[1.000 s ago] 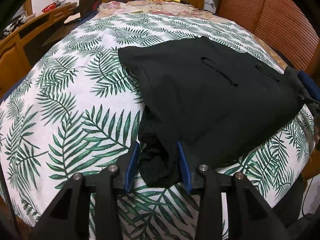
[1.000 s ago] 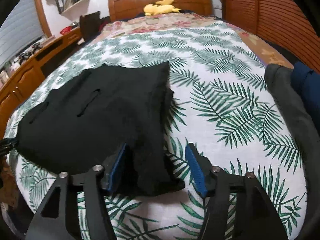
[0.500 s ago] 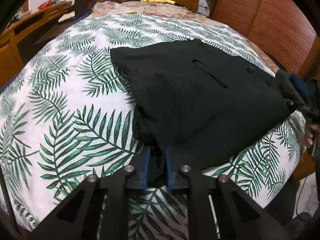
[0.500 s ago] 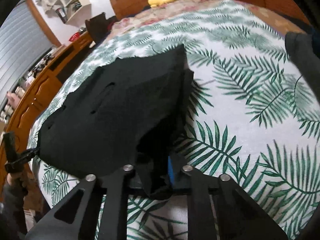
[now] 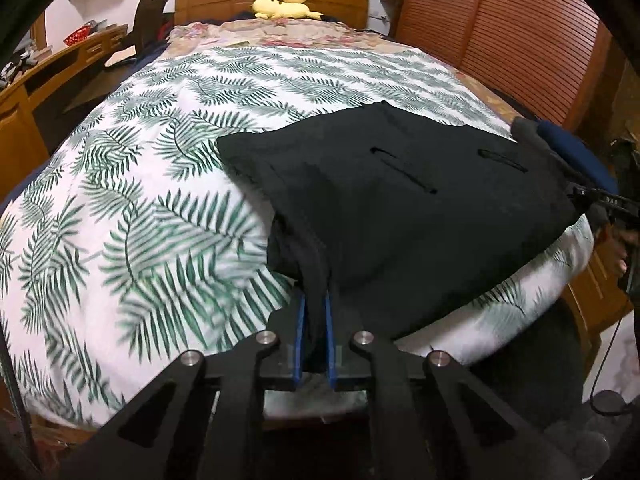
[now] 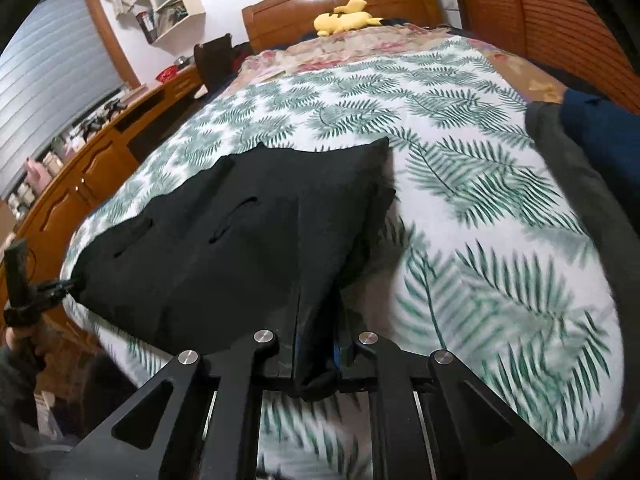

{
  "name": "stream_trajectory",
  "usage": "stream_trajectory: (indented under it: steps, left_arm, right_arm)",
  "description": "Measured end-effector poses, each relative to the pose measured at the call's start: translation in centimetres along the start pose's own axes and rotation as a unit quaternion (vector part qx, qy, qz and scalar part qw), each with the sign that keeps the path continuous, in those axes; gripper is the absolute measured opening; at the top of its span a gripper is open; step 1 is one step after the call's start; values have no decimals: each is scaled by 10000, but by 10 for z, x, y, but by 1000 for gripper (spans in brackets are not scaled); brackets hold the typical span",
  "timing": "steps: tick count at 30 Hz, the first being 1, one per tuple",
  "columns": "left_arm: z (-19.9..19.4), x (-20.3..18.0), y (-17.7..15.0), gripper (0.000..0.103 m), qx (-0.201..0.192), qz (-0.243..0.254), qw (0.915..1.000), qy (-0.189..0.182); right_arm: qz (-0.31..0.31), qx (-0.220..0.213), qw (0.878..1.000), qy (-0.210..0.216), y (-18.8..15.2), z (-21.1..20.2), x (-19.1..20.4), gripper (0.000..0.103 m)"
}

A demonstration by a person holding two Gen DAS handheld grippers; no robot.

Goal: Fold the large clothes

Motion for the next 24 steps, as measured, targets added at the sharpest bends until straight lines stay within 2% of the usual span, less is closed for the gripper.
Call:
stream_trajectory:
  steps: [3,9,10,11,13,19,24]
  left_arm:
    - [-3,-4,-7,5,49,21,10000,46]
    - [-4,-5,-8,8,98,-12,9998,187]
    - [-6,-5,-9,8,72,-12,9998,197]
    - [-8,-4,-9,9,44,-31,9998,196]
    - [-12,-2,-10,9,3,-58,9998,182]
    - [-24,2,-4,16,-248,8,9992,300]
    - [-30,7,10,20,-445,119,9987,198]
  right_arm:
    - [-5,73,9999,-89,-16,-10,0,9]
    - [28,218,9984,-523,-21,-2,-7,24]
    - [25,187,9981,-586,-19,-4,-8,33]
    - [-12,120,9973,-728,-15,-8,-9,47]
    - [-81,-25,9960,-887,-7,-17,-10,55]
    - [-261,-264,9954,-884,13,-26,12,56]
    - [-808,-141,9945,-647,21,5,70,56]
Point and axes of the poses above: each gripper's, at about its wrist camera, not at the fingertips, and z roughly the way its jaws point, x to its left, y to its top, the point moved 6 cm from there along z, roughly the way its jaws point
